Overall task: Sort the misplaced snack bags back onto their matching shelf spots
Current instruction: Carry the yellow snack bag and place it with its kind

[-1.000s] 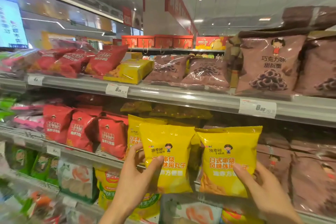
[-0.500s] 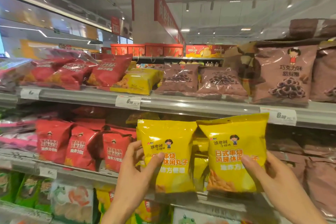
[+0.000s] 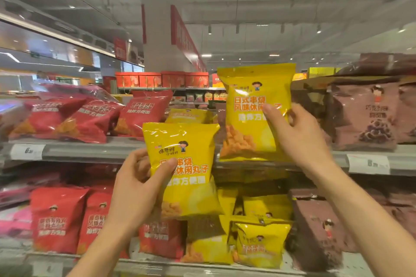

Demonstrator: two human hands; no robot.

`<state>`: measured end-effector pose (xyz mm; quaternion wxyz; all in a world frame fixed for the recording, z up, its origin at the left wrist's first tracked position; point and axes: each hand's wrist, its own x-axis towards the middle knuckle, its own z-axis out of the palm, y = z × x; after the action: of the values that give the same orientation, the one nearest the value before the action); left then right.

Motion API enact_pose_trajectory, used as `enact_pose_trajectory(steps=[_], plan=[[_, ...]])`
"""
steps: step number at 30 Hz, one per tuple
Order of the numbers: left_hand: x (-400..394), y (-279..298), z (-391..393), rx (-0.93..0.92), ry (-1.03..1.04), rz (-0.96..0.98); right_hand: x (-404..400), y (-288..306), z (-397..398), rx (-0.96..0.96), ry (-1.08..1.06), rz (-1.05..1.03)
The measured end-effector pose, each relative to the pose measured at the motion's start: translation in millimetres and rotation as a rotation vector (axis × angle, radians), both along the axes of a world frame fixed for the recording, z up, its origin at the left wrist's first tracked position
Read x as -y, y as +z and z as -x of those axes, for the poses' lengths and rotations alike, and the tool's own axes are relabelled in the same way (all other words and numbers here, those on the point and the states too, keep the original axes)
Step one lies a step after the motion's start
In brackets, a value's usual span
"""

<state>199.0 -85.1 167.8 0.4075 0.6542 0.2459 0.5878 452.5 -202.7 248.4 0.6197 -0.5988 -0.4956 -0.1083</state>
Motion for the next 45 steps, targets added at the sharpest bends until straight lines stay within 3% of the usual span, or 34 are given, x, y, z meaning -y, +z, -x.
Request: enact_pose_trajectory(steps=[5, 10, 16, 19, 29, 32, 35, 38, 45], plan=[[-17, 22, 8, 0.027, 0.000, 0.006, -64, 45, 4, -0.004, -0.074, 0.058], [-26, 21, 16, 0.044, -0.006, 0.038, -102, 44, 11, 0.006, -0.129, 0.198], [-27, 10, 14, 0.031, -0.009, 0.071, -106, 32, 23, 0.251, -0.281, 0.386], [-26, 8, 12, 0.033, -0.016, 0.076, -103, 27, 25, 0.285, -0.332, 0.398], [-15, 22, -4, -0.030, 0.017, -0.007, -74, 34, 10, 0.085, -0.032, 0.307], [-11, 33, -17, -0.041, 0.009, -0.035, -65, 39, -12, 0.214, -0.281, 0.351], [-9, 42, -30, -0.040, -0.006, -0.044, -55, 37, -31, 0.424, -0.574, 0.534], [-10, 45, -38, -0.054, 0.009, -0.053, -53, 32, -30, 0.506, -0.690, 0.690], [-11, 45, -39, -0.068, 0.018, -0.051, -69, 34, -25, 0.339, -0.477, 0.624]])
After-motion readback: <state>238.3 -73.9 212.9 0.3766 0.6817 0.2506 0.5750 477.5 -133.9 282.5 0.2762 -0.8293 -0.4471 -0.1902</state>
